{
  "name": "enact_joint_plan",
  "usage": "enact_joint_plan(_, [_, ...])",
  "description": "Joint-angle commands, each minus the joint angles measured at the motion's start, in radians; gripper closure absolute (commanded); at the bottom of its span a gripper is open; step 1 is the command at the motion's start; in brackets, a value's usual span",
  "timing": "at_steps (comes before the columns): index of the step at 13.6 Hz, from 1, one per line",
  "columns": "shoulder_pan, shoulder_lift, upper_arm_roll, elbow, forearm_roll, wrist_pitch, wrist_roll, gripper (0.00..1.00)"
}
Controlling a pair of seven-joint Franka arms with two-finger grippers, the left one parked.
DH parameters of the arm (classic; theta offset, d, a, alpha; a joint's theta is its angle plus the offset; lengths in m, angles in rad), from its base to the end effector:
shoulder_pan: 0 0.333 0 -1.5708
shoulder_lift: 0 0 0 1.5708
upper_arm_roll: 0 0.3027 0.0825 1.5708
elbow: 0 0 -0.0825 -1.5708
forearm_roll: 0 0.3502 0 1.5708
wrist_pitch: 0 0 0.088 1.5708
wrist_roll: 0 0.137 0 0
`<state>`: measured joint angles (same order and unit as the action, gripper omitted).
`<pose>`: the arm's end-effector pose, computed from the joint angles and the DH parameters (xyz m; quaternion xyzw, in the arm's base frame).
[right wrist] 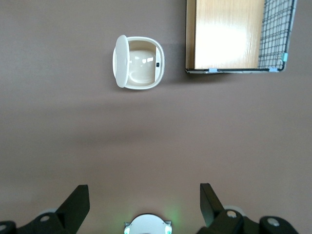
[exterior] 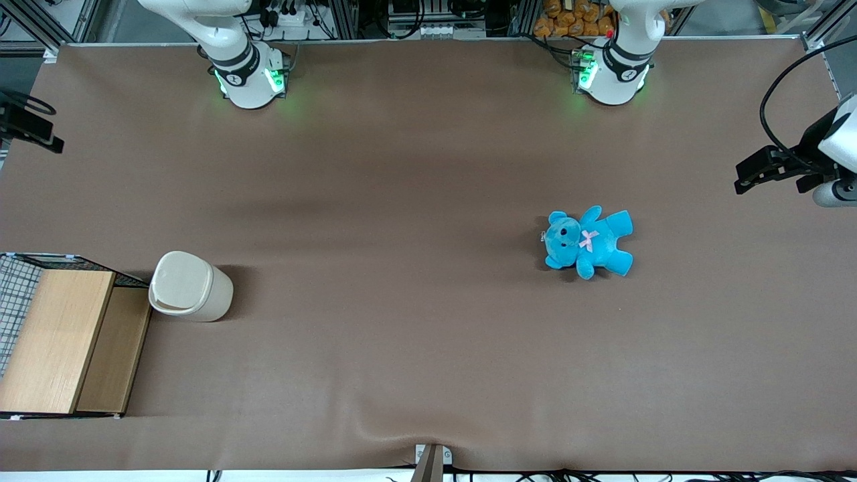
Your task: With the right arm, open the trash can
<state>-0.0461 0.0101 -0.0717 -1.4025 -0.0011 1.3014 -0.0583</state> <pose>0.4872 -0.0576 0.6256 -0.9980 0.0298 0.0554 0.0040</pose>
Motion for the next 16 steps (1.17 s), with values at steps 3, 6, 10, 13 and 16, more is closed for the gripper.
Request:
enact_joint_plan(3, [-0.012,0.008,0.012,0.062,0.004,-0.043,0.026,0.0])
enact_joint_plan(6, [-0.009,0.008,0.015,0.065,0.007,-0.044,0.031,0.0])
enact_joint_plan(10, [-0.011,0.008,0.013,0.065,0.03,-0.011,0.035,0.0])
enact_joint_plan(13, [-0.011,0.008,0.013,0.063,0.035,-0.005,0.034,0.0])
enact_joint_plan(16, [-0.011,0.007,0.012,0.063,0.035,-0.008,0.034,0.0])
